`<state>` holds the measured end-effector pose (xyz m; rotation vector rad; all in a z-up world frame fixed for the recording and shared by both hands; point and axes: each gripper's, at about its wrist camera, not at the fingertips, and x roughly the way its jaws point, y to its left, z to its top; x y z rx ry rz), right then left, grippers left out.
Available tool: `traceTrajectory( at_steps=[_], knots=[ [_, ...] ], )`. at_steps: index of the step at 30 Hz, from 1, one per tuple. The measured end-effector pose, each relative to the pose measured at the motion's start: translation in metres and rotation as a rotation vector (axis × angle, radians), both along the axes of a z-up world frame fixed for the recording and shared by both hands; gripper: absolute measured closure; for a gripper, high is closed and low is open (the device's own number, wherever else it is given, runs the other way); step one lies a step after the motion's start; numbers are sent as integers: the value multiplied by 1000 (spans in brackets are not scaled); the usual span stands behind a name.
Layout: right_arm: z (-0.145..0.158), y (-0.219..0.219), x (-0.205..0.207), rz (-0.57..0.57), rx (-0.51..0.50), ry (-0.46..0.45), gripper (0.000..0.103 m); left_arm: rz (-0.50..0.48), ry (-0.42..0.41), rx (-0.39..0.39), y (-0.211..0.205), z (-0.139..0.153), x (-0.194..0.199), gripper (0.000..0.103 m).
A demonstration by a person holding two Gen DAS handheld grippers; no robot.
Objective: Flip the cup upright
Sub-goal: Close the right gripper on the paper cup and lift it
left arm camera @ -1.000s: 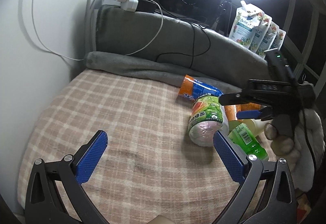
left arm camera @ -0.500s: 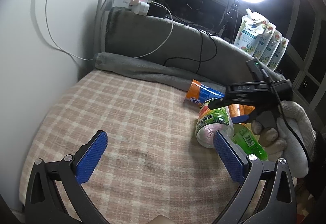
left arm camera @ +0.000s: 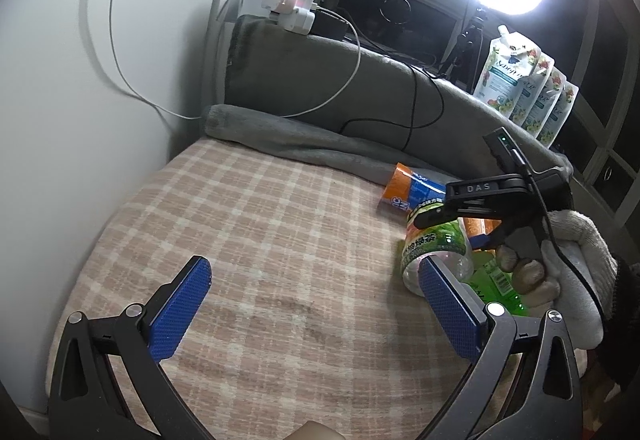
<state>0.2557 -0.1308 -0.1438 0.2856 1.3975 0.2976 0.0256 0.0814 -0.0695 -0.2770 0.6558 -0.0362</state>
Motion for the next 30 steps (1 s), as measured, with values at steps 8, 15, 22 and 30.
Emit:
traceTrajectory(
  at_steps=[8, 15, 22, 30],
  knots=[
    [17, 1, -21, 40, 70, -33, 17, 20, -1, 16, 5, 3, -3, 0],
    [34, 13, -49, 114, 119, -60, 19, 37, -7, 29, 10, 6, -10, 0],
    [36, 28, -83, 218, 156, -23, 21, 36, -7, 23, 12, 8, -17, 0],
    [13, 37, -95, 255, 169, 40, 21, 31, 7, 17, 12, 7, -20, 0]
  ],
)
